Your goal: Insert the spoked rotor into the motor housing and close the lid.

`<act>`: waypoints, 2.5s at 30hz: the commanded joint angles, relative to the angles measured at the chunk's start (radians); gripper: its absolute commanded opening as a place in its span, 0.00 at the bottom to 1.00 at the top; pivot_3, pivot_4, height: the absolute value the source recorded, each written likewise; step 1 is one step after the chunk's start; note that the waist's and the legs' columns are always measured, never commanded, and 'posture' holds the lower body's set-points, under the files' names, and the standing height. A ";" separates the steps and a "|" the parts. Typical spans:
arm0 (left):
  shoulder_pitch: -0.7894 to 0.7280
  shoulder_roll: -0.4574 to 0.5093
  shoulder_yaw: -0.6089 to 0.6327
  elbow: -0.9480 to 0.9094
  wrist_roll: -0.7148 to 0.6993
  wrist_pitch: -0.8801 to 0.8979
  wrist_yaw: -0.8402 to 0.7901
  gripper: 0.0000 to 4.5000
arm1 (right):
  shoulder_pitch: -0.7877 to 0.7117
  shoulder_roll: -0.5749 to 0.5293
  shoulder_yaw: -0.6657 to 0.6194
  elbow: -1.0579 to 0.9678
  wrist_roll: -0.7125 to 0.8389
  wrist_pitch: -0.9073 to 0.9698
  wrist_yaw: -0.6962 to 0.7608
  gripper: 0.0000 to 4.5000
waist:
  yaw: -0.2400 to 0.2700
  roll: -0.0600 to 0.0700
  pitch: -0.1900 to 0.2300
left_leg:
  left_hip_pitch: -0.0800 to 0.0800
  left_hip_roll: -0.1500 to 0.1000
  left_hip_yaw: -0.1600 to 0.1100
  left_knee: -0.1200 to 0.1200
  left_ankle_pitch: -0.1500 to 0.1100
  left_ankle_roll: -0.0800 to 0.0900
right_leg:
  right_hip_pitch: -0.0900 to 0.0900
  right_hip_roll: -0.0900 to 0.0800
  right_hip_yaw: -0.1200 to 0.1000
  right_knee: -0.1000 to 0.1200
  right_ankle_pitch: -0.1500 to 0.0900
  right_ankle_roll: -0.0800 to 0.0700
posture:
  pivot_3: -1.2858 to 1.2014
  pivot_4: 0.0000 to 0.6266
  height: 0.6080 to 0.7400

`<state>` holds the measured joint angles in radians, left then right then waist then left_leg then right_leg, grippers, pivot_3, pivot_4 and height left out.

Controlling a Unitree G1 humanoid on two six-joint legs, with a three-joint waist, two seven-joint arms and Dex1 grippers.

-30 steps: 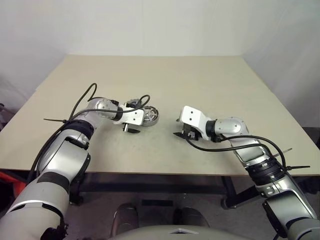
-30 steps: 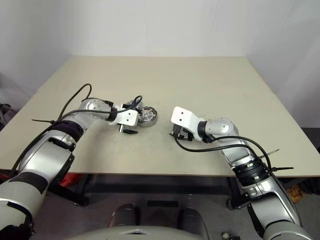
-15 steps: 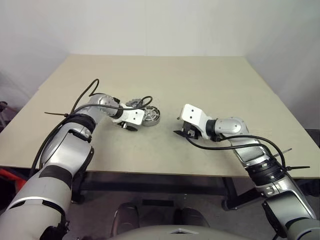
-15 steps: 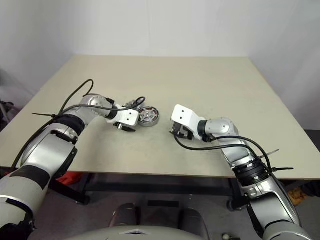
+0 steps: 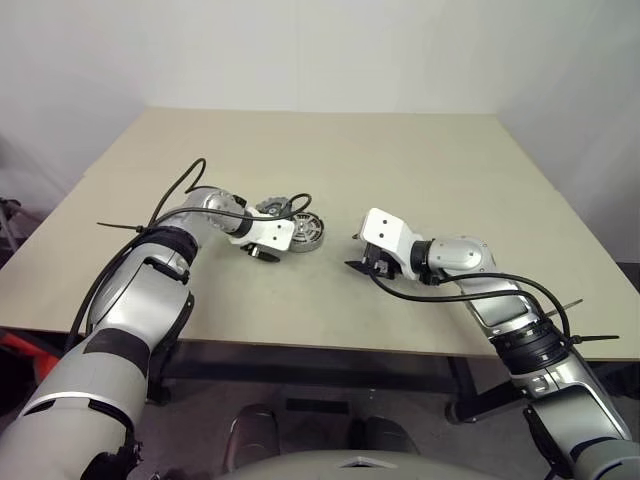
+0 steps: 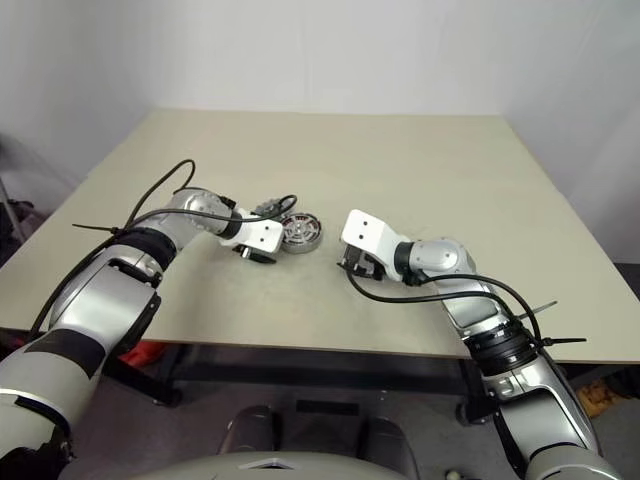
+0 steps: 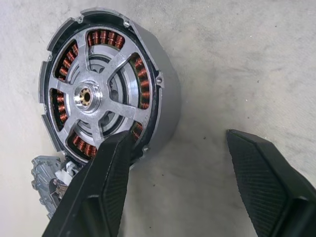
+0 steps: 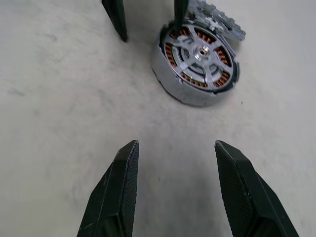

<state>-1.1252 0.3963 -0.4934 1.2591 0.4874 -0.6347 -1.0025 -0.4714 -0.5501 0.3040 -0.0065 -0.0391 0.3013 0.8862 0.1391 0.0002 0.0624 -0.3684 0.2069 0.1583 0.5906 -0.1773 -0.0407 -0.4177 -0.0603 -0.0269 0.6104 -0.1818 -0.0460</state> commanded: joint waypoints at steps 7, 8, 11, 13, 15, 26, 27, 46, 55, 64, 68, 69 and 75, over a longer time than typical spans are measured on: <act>-0.068 -0.031 -0.010 0.023 0.047 -0.002 0.086 0.43 | 0.008 0.002 -0.031 -0.067 0.011 0.011 -0.025 0.61 | 0.014 0.000 0.000 | 0.000 0.000 0.000 0.000 0.000 0.000 | 0.000 0.000 0.000 0.000 0.000 0.000 | 0.52 0.00 1.00; -0.067 -0.032 -0.011 0.024 0.048 -0.004 0.086 0.43 | 0.012 0.001 -0.033 -0.071 0.012 0.012 -0.027 0.61 | 0.014 0.000 0.000 | 0.000 0.000 0.000 0.000 0.000 0.000 | 0.000 0.000 0.000 0.000 0.000 0.000 | 0.52 0.00 1.00; -0.065 -0.033 -0.009 0.026 0.051 -0.010 0.086 0.43 | 0.017 0.001 -0.037 -0.076 0.014 0.016 -0.032 0.61 | 0.015 0.000 0.000 | 0.000 0.000 -0.001 0.000 0.000 0.000 | 0.000 0.000 0.000 0.000 0.000 0.001 | 0.52 0.00 1.00; -0.064 -0.034 -0.007 0.028 0.048 -0.012 0.076 0.43 | 0.016 0.001 -0.039 -0.077 0.015 0.018 -0.033 0.61 | 0.015 0.000 0.000 | 0.000 0.000 -0.001 0.000 0.000 0.000 | 0.000 0.000 0.000 0.000 -0.001 0.002 | 0.52 0.00 1.00; -0.063 -0.036 -0.005 0.029 0.044 -0.011 0.062 0.43 | 0.014 0.002 -0.039 -0.076 0.014 0.018 -0.034 0.61 | 0.014 0.000 0.000 | 0.000 0.000 -0.001 0.000 0.000 0.000 | 0.000 0.000 -0.001 0.000 -0.001 0.002 | 0.52 0.00 1.00; -0.051 -0.044 0.002 0.041 0.026 -0.008 -0.067 0.43 | 0.015 0.007 -0.044 -0.080 0.017 0.022 -0.049 0.61 | 0.014 0.000 0.000 | 0.000 0.000 -0.001 -0.001 0.000 0.000 | 0.001 -0.003 -0.001 0.000 -0.001 0.002 | 0.52 0.00 1.00; -0.052 -0.044 0.002 0.043 0.026 -0.007 -0.076 0.43 | 0.017 0.008 -0.045 -0.082 0.017 0.024 -0.052 0.61 | 0.014 0.000 0.000 | 0.000 0.000 -0.001 -0.002 0.000 0.000 | 0.001 -0.004 -0.001 -0.001 -0.001 0.001 | 0.52 0.00 1.00; -0.106 -0.060 0.010 0.072 0.042 0.035 -0.123 0.02 | 0.046 0.002 -0.067 -0.124 0.018 0.055 -0.084 0.61 | 0.016 -0.001 0.001 | 0.001 -0.002 -0.001 -0.009 0.001 -0.001 | 0.001 -0.005 -0.002 -0.003 -0.001 0.001 | 0.52 0.00 1.00; -0.120 -0.059 0.042 0.070 0.005 0.036 -0.207 0.02 | 0.044 0.003 -0.065 -0.116 0.016 0.050 -0.083 0.61 | 0.015 -0.001 0.001 | 0.001 -0.002 -0.001 -0.009 0.001 -0.001 | 0.000 -0.005 -0.002 -0.004 -0.001 0.001 | 0.52 0.00 1.00; -0.191 -0.065 0.083 0.041 -0.060 -0.048 -0.392 0.02 | 0.047 -0.001 -0.071 -0.105 0.011 0.058 -0.093 0.61 | 0.017 -0.005 0.003 | 0.000 -0.002 -0.001 -0.009 0.001 -0.001 | 0.000 -0.006 -0.002 -0.004 -0.001 0.001 | 0.52 0.00 1.00; -0.217 -0.067 0.065 0.036 -0.049 -0.123 -0.435 0.02 | 0.057 -0.008 -0.077 -0.112 0.009 0.064 -0.097 0.61 | 0.018 -0.006 0.004 | 0.000 -0.002 -0.001 -0.009 0.001 -0.001 | 0.000 -0.006 -0.002 -0.004 -0.001 0.001 | 0.52 0.00 1.00; -0.223 -0.070 0.057 0.038 -0.039 -0.138 -0.428 0.02 | 0.061 -0.009 -0.079 -0.116 0.007 0.068 -0.101 0.61 | 0.019 -0.006 0.004 | 0.000 -0.002 -0.001 -0.009 0.001 -0.001 | 0.000 -0.006 -0.002 -0.004 -0.001 0.001 | 0.52 0.00 1.00; -0.246 -0.110 0.011 0.052 0.014 -0.180 -0.376 0.02 | 0.104 -0.025 -0.100 -0.166 0.005 0.095 -0.125 0.61 | 0.021 -0.007 0.005 | 0.000 -0.002 -0.001 -0.010 0.001 -0.001 | 0.000 -0.006 -0.002 -0.004 -0.001 0.001 | 0.52 0.00 1.00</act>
<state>-1.3166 0.2881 -0.4783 1.3283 0.4969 -0.7891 -1.4088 -0.3645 -0.5613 0.2435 -0.1089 -0.0370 0.3906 0.7762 0.1604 -0.0068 0.0674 -0.3685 0.2052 0.1573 0.5811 -0.1763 -0.0421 -0.4179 -0.0663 -0.0290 0.6067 -0.1826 -0.0448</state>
